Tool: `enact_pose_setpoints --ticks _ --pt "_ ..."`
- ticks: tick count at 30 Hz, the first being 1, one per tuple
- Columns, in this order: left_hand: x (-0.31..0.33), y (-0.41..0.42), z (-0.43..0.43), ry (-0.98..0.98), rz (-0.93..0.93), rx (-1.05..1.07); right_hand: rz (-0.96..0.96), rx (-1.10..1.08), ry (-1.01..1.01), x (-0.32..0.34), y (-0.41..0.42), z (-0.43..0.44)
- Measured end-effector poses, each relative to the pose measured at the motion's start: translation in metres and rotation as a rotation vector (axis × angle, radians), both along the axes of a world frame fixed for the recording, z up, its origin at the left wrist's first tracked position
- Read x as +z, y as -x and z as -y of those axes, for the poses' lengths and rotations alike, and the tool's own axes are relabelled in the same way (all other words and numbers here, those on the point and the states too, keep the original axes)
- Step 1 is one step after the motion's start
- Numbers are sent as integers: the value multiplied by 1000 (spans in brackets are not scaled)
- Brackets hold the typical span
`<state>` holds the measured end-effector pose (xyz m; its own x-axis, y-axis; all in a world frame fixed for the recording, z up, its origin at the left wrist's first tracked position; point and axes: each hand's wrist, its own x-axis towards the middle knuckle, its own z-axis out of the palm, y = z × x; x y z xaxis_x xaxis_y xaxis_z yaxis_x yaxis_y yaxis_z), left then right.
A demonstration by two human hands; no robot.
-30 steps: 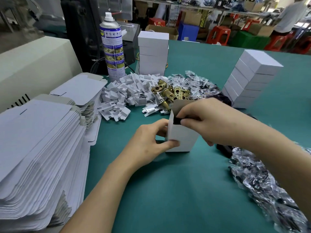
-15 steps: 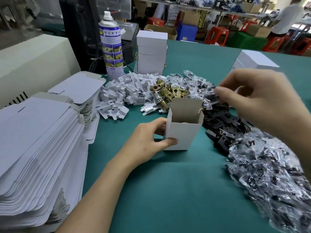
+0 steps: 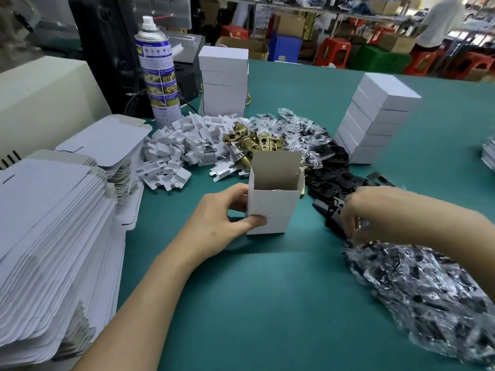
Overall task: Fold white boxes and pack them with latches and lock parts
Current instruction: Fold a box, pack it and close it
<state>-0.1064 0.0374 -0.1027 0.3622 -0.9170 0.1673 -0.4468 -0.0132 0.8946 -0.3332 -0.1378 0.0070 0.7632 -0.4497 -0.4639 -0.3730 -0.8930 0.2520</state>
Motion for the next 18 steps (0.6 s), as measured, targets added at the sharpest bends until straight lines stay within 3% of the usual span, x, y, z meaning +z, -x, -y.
enact_pose_setpoints --ticks 3,5,9,11,14,18 --pt "1 0 0 0 8 3 202 -54 -12 8 0 8" --pt "0 0 0 -3 13 4 461 -85 -105 19 -2 8" --pt "0 0 1 -4 22 9 1098 -164 -504 43 -15 -11" --pt "-1 0 1 -5 22 14 1281 -188 -659 47 -29 -24" --pt "-1 1 1 3 18 18 1306 -101 -446 44 -53 -44" --pt "1 2 1 5 1 18 1011 28 -67 31 -73 -64"
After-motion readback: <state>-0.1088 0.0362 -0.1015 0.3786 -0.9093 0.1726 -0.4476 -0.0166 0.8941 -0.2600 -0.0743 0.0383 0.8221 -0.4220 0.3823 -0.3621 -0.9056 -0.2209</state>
